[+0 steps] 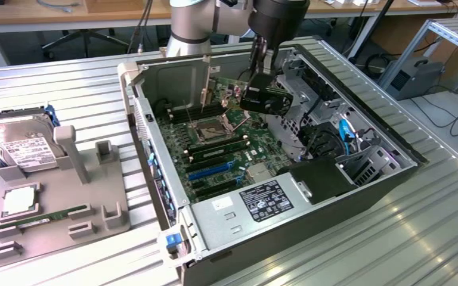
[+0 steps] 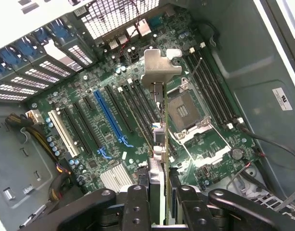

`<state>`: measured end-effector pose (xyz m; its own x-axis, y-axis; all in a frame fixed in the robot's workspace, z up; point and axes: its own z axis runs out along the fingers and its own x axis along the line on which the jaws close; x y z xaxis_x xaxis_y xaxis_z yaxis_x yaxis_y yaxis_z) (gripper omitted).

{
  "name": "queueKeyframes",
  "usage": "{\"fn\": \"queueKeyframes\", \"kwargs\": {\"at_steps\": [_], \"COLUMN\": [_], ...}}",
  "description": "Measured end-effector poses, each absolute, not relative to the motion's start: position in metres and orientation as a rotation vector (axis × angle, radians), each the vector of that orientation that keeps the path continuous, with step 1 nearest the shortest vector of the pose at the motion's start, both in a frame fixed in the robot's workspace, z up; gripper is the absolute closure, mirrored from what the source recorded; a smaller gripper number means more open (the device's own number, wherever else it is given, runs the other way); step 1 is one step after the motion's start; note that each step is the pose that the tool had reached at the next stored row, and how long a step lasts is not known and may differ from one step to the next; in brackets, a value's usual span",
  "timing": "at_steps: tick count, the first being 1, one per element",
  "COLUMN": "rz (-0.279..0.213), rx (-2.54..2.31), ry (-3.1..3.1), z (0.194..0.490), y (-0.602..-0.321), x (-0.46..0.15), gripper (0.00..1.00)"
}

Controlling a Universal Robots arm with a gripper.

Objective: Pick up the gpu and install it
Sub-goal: 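Insert the gpu into the slot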

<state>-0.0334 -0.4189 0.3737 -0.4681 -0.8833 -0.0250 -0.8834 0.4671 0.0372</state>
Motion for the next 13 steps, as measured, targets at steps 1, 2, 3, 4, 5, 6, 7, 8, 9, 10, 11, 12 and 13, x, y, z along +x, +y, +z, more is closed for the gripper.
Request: {"fn": "queueKeyframes", "kwargs": {"at_steps": [1,2,3,4,5,6,7,8,9,10,11,12,13], "rz": [0.070,0.070,0.070,0.070,0.070,0.070,0.070,0.070,0.070,0.070,0.070,0.070,0.070], "rx": [-1.622,-1.625,-1.628,-1.632,-1.635,-1.637,-1.641,-1.644,-1.647,-1.654,-1.665,-1.668,-1.671], "ry": [2.687,2.685,2.683,2.681,2.680,2.678,2.676,2.674,2.672,2.668,2.662,2.660,2.658], "z": [0.3737,0.3737,0.3737,0.3736,0.3736,0.3736,0.3736,0.3736,0.3736,0.3735,0.3735,0.3735,0.3734], "y": [-0.4189,-0.4189,-0.4189,-0.4189,-0.4189,-0.4189,-0.4189,-0.4189,-0.4189,-0.4189,-0.4189,-0.4189,-0.4189], "x": [-0.0334,-0.0334,-0.0334,-0.0334,-0.0334,-0.0334,-0.0334,-0.0334,-0.0334,-0.0334,-0.0334,-0.0334,-0.0334], "gripper": [0.73,0.73,0.73,0.73,0.73,0.73,0.73,0.73,0.73,0.73,0.73,0.73,0.73]}}
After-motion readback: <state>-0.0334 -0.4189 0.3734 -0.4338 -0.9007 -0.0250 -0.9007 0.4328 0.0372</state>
